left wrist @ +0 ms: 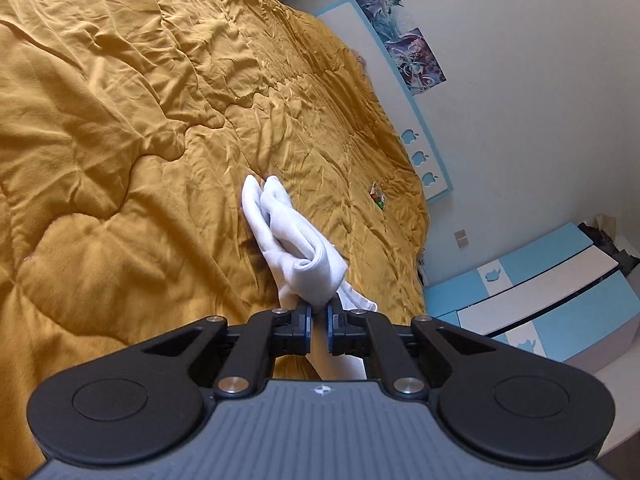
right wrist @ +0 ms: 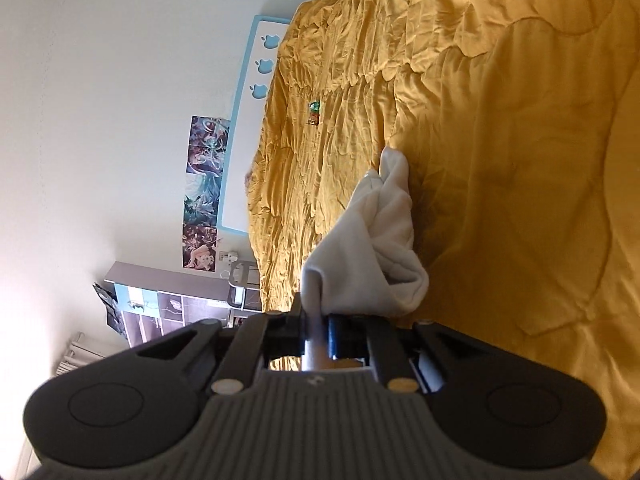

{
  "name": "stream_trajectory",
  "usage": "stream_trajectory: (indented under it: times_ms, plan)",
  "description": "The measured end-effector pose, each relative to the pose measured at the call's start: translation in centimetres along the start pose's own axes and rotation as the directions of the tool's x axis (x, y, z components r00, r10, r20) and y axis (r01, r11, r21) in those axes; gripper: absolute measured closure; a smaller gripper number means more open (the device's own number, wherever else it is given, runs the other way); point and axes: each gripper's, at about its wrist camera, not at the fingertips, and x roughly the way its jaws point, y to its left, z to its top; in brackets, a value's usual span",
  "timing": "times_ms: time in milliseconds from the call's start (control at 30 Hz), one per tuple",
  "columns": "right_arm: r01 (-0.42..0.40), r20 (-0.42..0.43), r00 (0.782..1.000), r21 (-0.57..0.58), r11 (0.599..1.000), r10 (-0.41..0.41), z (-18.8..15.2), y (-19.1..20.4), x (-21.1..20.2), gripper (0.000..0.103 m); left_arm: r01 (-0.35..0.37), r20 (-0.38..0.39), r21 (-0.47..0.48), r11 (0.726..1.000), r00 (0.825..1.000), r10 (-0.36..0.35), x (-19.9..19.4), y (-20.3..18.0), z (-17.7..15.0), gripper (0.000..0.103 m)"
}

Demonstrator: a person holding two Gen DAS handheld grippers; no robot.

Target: Fold small clothes

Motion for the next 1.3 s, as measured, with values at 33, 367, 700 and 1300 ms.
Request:
stream_trajectory:
  times_ms: [33, 367, 700, 1300]
  plan:
    - [0.006, -0.010, 1.000, -0.012, 1.000, -0.006, -0.2, 0.6, -1.2, 0.098, -0.006, -0.011, 0.010, 1.000, 1.000, 0.006, -0.8, -0.2, -0.4, 0.096]
    - [0.258, 0.018, 0.966, -0.116, 0.959, -0.257, -2.5, -2.7, -9.3, 0.096, -0.234, -0.079, -0.034, 0.972, 0.970, 0.230, -7.4, 6.7, -5.6, 0.096]
    - [0.468, 0.199, 0.873, -0.594, 0.654, -0.445, -3.2, 1.7, -8.6, 0.084, -0.454, 0.196, 0.157, 0.877, 0.885, 0.423, -11.6, 1.9, 0.3, 0.088]
    - [0.526, 0.438, 0.847, -0.774, 0.353, -0.301, -3.5, 10.8, -5.4, 0.052, -0.344, 0.131, 0.377, 0.860, 0.939, 0.318, -1.2, -7.9, 2.8, 0.037]
